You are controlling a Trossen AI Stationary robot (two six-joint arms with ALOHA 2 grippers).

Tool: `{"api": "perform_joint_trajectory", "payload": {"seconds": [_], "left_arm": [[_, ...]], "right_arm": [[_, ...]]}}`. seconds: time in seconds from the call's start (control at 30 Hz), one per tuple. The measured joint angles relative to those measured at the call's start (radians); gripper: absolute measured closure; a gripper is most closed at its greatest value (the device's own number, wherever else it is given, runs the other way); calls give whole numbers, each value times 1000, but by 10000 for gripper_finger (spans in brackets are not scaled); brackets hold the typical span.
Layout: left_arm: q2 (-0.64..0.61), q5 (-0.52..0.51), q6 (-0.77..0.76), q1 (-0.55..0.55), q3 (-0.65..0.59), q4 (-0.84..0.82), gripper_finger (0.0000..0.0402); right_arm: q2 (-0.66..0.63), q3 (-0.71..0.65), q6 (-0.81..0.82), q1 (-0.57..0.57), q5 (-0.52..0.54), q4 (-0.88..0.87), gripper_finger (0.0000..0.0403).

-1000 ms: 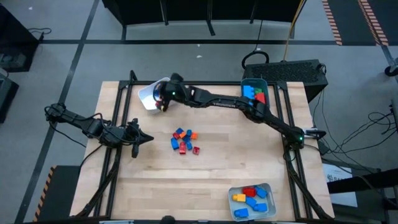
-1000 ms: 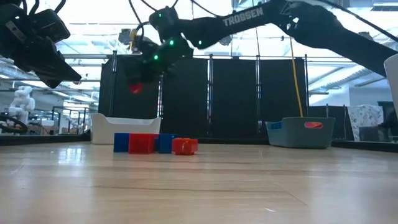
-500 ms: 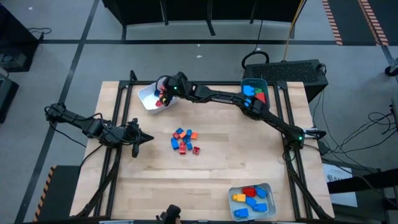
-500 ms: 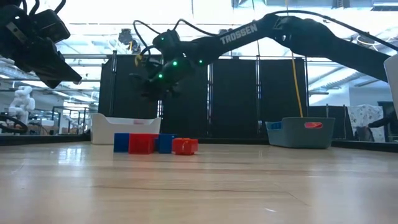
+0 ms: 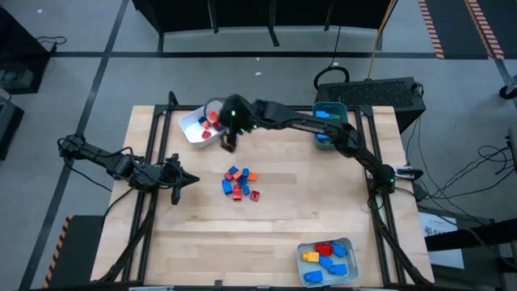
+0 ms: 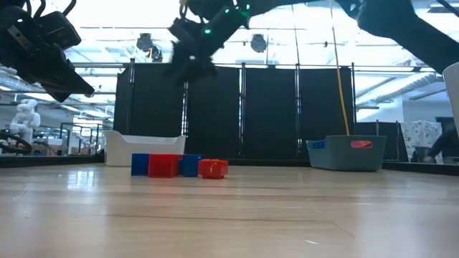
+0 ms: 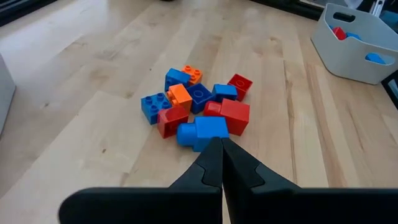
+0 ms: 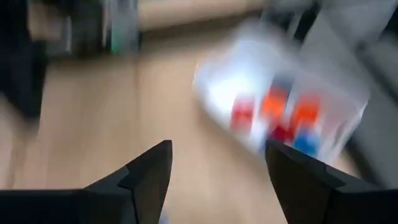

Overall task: Sort blocks by size
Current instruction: Put the small 4 stud orange game piece into the white bin

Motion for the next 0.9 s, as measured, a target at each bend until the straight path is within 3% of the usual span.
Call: {"api": "perform_joint_trajectory", "payload": {"seconds": [0.13, 0.27, 0.37, 0.57, 0.9], "left_arm": [[0, 0, 0, 0, 0, 0, 400], [0, 0, 0, 0, 0, 1, 400], [0, 0, 0, 0, 0, 0, 400], [0, 2, -1, 0, 0, 1, 400], [0, 23, -27, 0, 0, 0, 400]], "right_arm": [[30, -13, -53, 70, 6, -314, 165], [49, -5, -53, 141, 4, -435, 165], [93, -7, -52, 179, 59, -531, 165], [151, -6, -47, 217, 108, -532, 165], [185, -7, 31, 171, 118, -474, 165]]}}
